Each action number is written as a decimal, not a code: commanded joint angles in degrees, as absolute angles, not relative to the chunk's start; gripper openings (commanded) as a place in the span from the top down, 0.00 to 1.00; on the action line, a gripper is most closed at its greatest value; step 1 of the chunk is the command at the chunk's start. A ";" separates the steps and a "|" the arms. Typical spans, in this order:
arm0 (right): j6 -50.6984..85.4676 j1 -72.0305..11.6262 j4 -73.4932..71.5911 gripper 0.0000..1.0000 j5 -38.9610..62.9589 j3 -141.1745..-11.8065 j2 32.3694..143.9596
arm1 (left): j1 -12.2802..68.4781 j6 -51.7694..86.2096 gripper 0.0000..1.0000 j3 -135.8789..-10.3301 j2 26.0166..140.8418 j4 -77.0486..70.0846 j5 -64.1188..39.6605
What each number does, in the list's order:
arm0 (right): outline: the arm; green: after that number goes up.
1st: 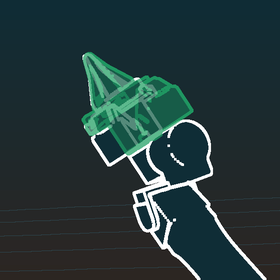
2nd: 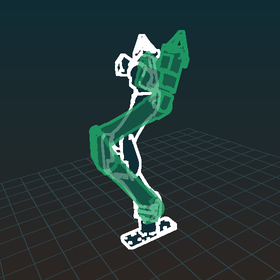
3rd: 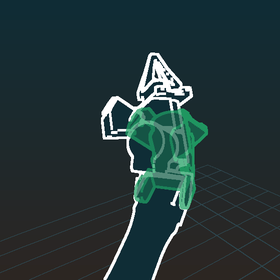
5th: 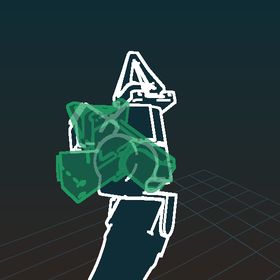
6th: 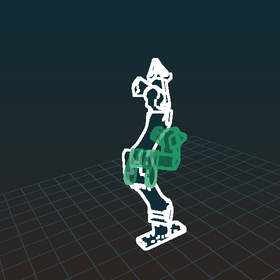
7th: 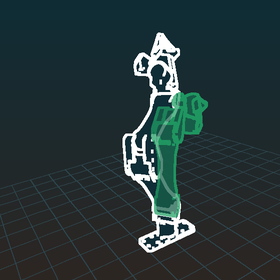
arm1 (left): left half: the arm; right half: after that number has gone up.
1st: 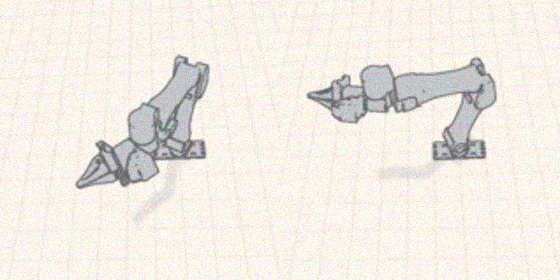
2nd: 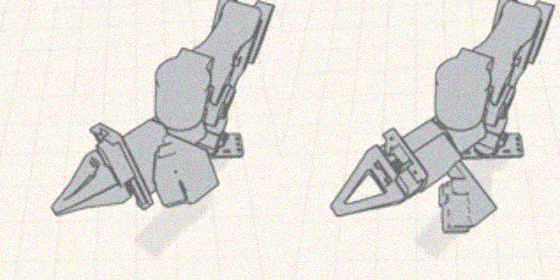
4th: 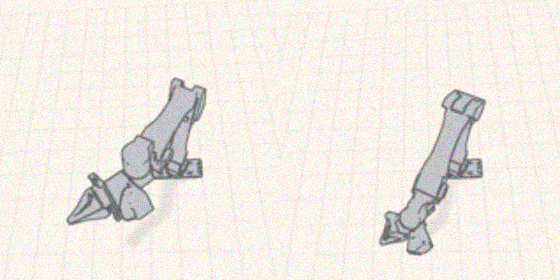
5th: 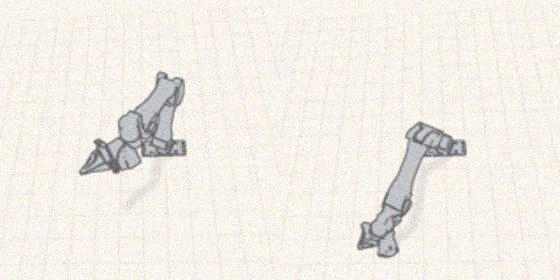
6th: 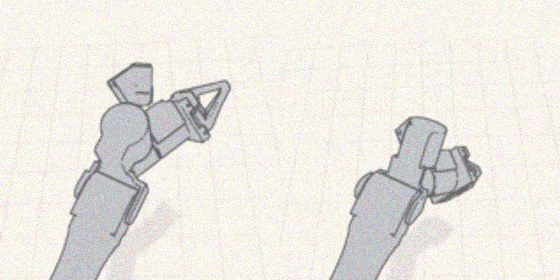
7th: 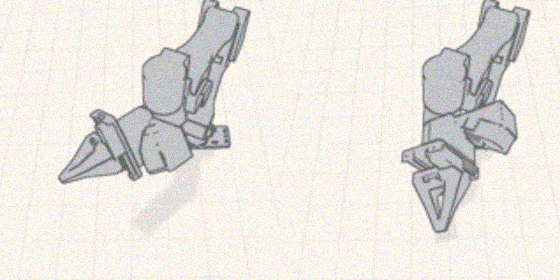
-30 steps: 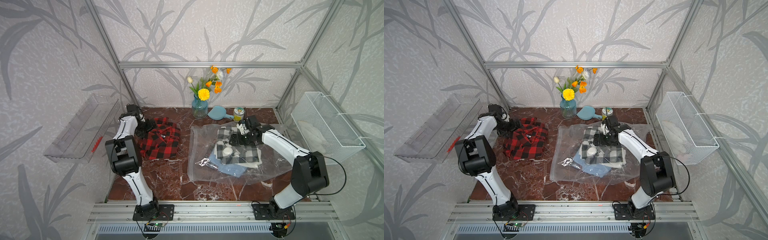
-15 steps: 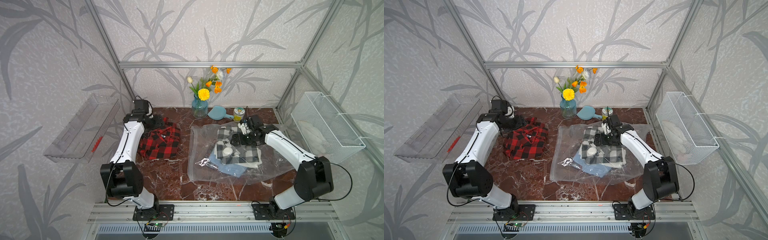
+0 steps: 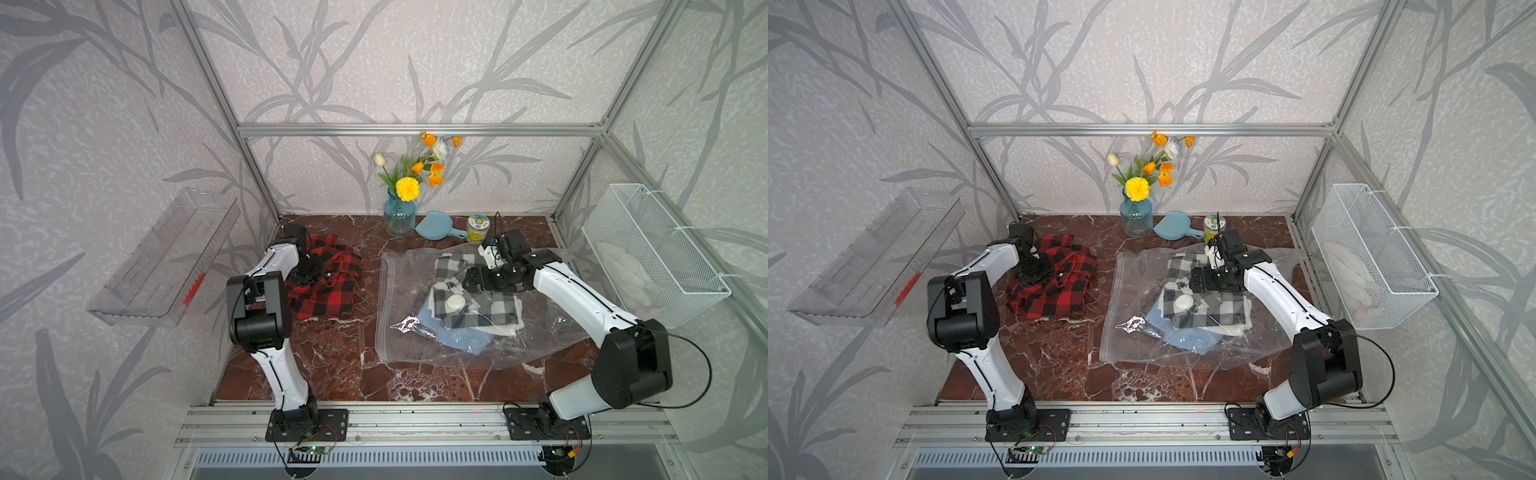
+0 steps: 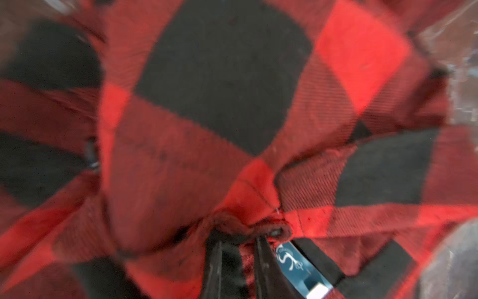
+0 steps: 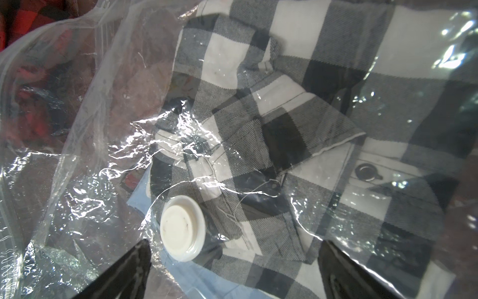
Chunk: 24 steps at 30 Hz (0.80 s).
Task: Take the shirt out of the vacuum bag
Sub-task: Place the shirt at the center of the board.
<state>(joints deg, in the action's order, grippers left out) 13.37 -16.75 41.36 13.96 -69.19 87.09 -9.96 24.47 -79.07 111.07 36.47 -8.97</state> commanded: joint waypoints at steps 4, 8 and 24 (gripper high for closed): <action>12.29 -16.44 42.69 0.00 13.62 -68.87 85.09 | -9.77 26.84 0.61 -76.09 108.98 35.13 -7.96; 12.25 -16.35 42.88 0.00 13.37 -68.82 83.96 | -6.91 26.65 0.36 -74.33 99.61 37.34 -8.01; 15.38 -6.56 42.35 0.00 13.64 -66.05 80.68 | 11.93 38.48 0.77 -62.36 95.65 25.84 -29.75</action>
